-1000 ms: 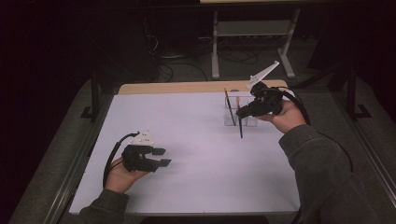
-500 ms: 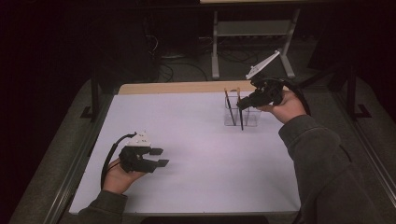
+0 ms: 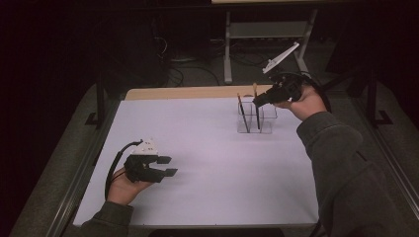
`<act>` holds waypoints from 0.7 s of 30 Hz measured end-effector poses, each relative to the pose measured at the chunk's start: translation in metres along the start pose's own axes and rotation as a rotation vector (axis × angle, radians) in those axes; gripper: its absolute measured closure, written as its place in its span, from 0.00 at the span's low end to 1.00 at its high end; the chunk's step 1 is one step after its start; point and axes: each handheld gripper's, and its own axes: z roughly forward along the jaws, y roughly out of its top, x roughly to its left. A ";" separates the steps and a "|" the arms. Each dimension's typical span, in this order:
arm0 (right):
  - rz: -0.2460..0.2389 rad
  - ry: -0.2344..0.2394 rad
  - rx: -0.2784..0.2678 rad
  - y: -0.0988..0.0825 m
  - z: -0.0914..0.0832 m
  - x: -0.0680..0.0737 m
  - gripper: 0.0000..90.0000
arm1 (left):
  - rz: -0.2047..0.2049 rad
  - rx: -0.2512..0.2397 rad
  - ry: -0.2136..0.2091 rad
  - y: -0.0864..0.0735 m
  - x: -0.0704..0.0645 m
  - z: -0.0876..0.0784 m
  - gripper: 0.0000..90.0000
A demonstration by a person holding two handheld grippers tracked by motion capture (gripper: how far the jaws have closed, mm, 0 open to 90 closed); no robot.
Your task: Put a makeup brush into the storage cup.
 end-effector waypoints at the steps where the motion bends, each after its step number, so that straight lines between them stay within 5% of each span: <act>1: 0.000 -0.001 -0.002 0.001 0.000 -0.001 0.92 | 0.000 0.001 -0.001 0.000 0.000 0.000 0.54; 21: 0.018 -0.021 0.007 0.018 -0.001 -0.021 0.92 | -0.004 -0.002 0.003 -0.001 0.001 0.000 0.52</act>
